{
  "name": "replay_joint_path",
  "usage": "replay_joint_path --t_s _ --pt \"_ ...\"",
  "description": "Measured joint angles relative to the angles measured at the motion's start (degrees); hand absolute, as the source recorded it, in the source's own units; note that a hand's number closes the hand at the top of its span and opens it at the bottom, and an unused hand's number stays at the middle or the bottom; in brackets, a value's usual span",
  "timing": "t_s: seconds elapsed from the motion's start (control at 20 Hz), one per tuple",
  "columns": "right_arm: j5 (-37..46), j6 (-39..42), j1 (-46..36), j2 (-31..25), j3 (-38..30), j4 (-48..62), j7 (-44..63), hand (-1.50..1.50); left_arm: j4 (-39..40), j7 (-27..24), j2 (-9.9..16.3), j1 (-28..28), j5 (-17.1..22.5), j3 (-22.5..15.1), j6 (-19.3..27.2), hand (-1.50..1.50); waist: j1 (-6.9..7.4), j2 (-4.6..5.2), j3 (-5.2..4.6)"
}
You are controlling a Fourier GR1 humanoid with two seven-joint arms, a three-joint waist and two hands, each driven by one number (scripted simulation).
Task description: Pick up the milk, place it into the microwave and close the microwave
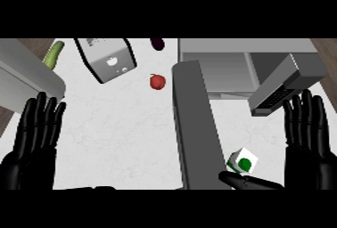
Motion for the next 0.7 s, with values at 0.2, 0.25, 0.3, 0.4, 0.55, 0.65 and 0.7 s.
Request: replay_joint_path --t_s 0.2,0.25,0.3,0.4,0.55,0.65,0.7 --pt "-0.3 -1.0 2.6 -0.2 0.7 3.8 -4.2 -1.5 -1.5 -0.8 -0.3 2.9 -0.7 -1.5 0.1 -1.5 -0.01 -0.01 0.0" --pt "-0.6 -0.9 3.1 -0.3 0.4 4.6 -5.0 -1.5 -2.4 -1.0 -0.3 3.9 -0.7 -1.8 0.0 -1.5 0.01 -0.01 -0.01" --pt "-1.5 -0.7 3.7 -0.3 -0.1 5.5 -6.1 -1.5 -3.2 -0.7 -0.2 4.3 -0.4 -1.7 -0.1 -1.5 0.01 -0.02 -0.02" --pt "-1.7 -0.7 3.7 -0.4 -0.8 6.6 -6.1 -1.5 -4.2 0.1 -0.1 5.0 -0.3 -1.9 -0.2 -1.5 0.01 -0.03 -0.03" --pt "-3.4 -0.1 5.5 -0.5 -1.9 8.9 -9.1 -1.5 -4.2 -1.9 -0.2 7.1 -0.8 -3.4 -0.1 -1.5 0.0 -0.06 -0.06" --pt "-4.3 -0.2 6.9 -0.1 -1.6 11.3 -12.0 -1.5 -5.2 -2.2 -0.1 8.6 -0.7 -4.0 -0.4 -1.5 0.01 -0.07 -0.06" --pt "-4.5 -0.2 7.7 -0.1 -2.0 12.4 -13.4 -1.5 -5.5 -3.0 -0.1 9.5 -0.8 -4.3 -0.6 -1.5 0.03 -0.08 -0.06"
